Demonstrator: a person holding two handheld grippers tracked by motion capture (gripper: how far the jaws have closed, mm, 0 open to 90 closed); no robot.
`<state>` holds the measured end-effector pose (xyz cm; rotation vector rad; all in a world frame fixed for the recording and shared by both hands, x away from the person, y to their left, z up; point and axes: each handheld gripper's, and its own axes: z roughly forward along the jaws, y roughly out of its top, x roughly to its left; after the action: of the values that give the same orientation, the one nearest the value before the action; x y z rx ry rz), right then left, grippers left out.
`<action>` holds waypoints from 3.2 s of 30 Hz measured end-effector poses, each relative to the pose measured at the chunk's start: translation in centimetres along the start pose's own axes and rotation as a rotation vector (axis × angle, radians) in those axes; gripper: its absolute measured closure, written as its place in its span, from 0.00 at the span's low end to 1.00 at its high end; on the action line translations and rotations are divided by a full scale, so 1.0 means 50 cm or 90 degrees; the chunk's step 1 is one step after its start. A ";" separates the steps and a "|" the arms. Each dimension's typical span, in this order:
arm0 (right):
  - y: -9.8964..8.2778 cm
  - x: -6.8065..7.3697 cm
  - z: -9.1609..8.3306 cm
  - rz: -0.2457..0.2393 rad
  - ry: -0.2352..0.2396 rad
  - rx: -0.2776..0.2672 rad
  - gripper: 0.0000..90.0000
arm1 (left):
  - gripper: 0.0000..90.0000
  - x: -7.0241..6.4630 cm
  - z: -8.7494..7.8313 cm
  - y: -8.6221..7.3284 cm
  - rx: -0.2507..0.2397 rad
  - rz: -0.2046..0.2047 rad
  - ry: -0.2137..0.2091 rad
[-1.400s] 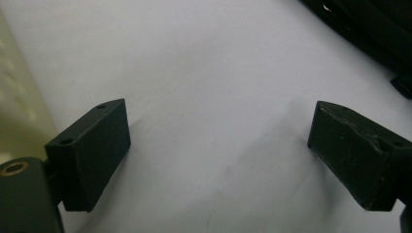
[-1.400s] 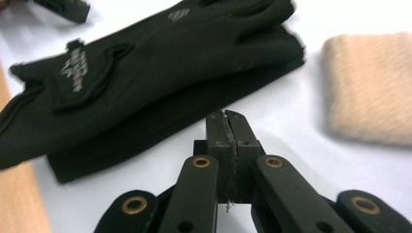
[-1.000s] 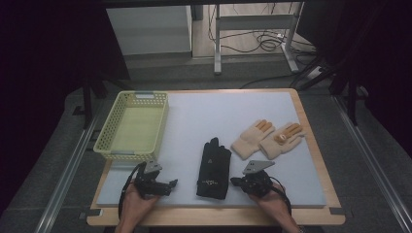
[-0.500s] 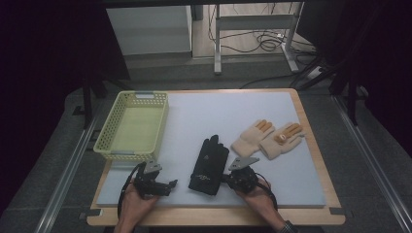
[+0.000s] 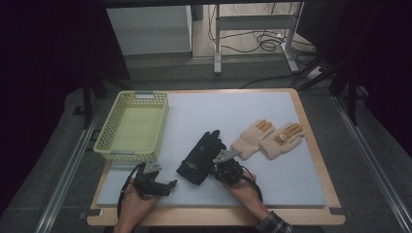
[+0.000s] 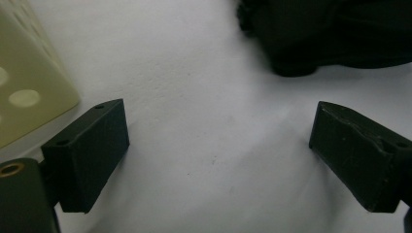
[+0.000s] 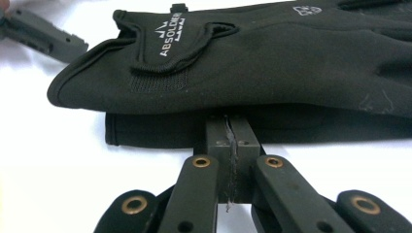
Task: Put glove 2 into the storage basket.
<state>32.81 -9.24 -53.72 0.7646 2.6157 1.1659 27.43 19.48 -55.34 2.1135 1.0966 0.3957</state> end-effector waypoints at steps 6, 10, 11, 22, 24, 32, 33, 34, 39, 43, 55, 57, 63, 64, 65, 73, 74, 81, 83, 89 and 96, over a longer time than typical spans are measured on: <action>-0.001 -0.006 -0.003 0.001 0.014 0.001 0.94 | 0.07 -0.003 0.002 0.002 0.003 0.000 0.003; -0.007 -0.012 -0.027 -0.007 -0.001 -0.003 0.87 | 0.07 -0.003 0.002 0.002 0.004 -0.001 0.003; -0.010 -0.016 -0.035 -0.009 -0.006 -0.002 0.86 | 0.07 -0.003 0.002 0.003 0.006 0.000 0.003; -0.057 -0.049 -0.118 -0.006 -0.076 -0.007 0.52 | 0.06 -0.001 0.003 -0.004 -0.011 0.002 0.000; -0.066 -0.056 -0.127 0.001 -0.082 -0.008 0.46 | 0.06 -0.001 0.003 -0.004 -0.012 0.001 -0.002; -0.111 -0.096 -0.157 0.038 -0.114 -0.004 0.27 | 0.04 0.000 0.002 -0.002 -0.005 0.006 -0.010; -0.115 -0.098 -0.159 0.038 -0.118 -0.002 0.27 | 0.04 0.000 0.002 -0.001 -0.003 0.007 -0.011; -0.121 -0.100 -0.160 0.035 -0.123 0.001 0.26 | 0.04 -0.001 0.002 -0.001 -0.002 0.006 -0.010; -0.131 -0.109 -0.161 0.045 -0.125 0.009 0.23 | 0.02 -0.007 -0.005 0.007 0.003 0.006 -0.024; -0.131 -0.109 -0.160 0.043 -0.126 0.011 0.23 | 0.01 -0.016 -0.011 0.022 -0.002 0.003 -0.049; -0.132 -0.109 -0.160 0.043 -0.126 0.010 0.23 | 0.00 -0.062 0.004 0.107 0.007 0.049 -0.082; -0.132 -0.109 -0.160 0.044 -0.126 0.010 0.23 | 0.00 -0.069 0.009 0.127 0.008 0.048 -0.085; -0.132 -0.109 -0.160 0.044 -0.125 0.010 0.23 | 0.00 -0.086 0.047 0.183 0.024 0.055 -0.078; -0.132 -0.109 -0.160 0.044 -0.125 0.010 0.23 | 0.00 -0.088 0.056 0.190 0.027 0.055 -0.073; -0.132 -0.109 -0.160 0.044 -0.125 0.010 0.23 | 0.00 -0.089 0.068 0.197 0.034 0.055 -0.068; -0.132 -0.109 -0.160 0.044 -0.125 0.010 0.23 | 0.00 -0.088 0.138 0.212 0.079 0.055 -0.039; -0.132 -0.109 -0.160 0.044 -0.125 0.010 0.23 | 0.00 -0.086 0.145 0.212 0.089 0.058 -0.029; -0.132 -0.109 -0.160 0.044 -0.125 0.010 0.23 | 0.00 -0.100 0.160 0.204 0.104 0.060 -0.046; -0.132 -0.109 -0.160 0.044 -0.125 0.010 0.23 | 0.00 -0.113 0.161 0.206 0.114 0.083 -0.029; -0.132 -0.109 -0.160 0.044 -0.126 0.010 0.23 | 0.15 -0.101 0.153 0.212 0.115 0.066 -0.028; -0.132 -0.109 -0.160 0.044 -0.126 0.010 0.23 | 0.63 -0.084 0.140 0.218 0.103 0.073 -0.011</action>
<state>32.07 -20.93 -53.40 0.9293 2.4570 1.0306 35.19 8.73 -52.24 2.3262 1.0302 0.3520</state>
